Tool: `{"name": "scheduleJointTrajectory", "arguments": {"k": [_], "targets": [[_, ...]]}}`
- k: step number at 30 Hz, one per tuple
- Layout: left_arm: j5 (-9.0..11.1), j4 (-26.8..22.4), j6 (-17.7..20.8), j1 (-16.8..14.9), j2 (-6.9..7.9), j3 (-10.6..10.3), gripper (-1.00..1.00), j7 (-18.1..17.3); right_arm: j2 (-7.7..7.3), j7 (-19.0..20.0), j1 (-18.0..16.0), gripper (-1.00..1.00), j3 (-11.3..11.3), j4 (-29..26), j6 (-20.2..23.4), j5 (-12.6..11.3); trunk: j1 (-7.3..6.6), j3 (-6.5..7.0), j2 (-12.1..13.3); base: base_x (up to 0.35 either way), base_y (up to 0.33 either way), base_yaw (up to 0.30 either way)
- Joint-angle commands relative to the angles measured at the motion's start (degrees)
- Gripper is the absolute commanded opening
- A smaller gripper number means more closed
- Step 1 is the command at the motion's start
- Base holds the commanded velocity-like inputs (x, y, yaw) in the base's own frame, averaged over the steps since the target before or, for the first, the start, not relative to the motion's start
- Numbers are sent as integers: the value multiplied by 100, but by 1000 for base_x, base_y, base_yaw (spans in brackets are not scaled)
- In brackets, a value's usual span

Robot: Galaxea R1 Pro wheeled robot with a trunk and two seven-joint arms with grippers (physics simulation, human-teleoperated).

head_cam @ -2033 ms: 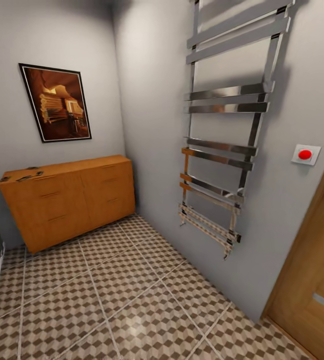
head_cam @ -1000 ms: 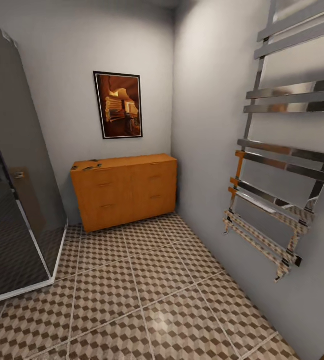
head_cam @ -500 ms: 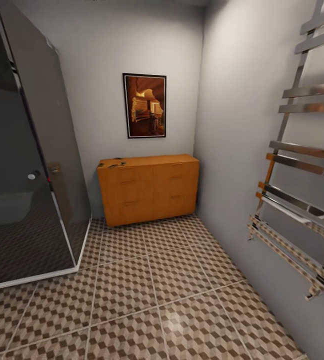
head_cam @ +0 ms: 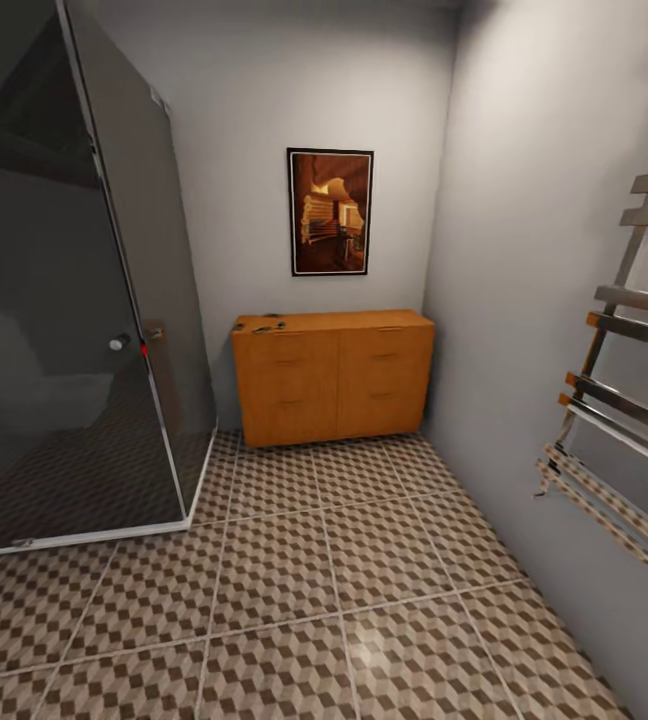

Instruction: Take the four mousetraps from the cabinet in the bathroom and place them on the bathroom floor. Make sure all four end up on the same floor surface, and ensure that at least two of them are either under or directly next to the same bathroom sink.

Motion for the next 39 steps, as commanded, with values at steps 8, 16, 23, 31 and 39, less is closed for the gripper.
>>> {"name": "scheduleJointTrajectory", "arguments": {"k": [8, 16, 23, 31, 39], "targets": [[-2, 3, -12, -2, 0, 1, 100, 6, -2, -4, -4, 100, 5, 3, -17, 1, 0, -6, -3, 0, 0, 26], [-2, 3, -12, -1, 0, 0, 100, 7, -30, 3, -6, 100, 5, -2, -10, 1, 0, -6, -3, 0, 0, 3], [-2, 3, -12, -2, 0, 1, 100, 4, -28, 3, -6, 100, 5, 2, -10, 1, 0, -6, -3, 0, 0, 0], [-2, 3, -12, -2, 0, -2, 100, 7, -27, 3, -6, 100, 5, 2, -13, 1, 0, -6, -3, 0, 0, 2], [-2, -2, -12, -1, 0, -4, 100, 6, -21, 3, -6, 100, 5, 2, -18, 7, 0, -6, -3, 0, 0, 150]]}}
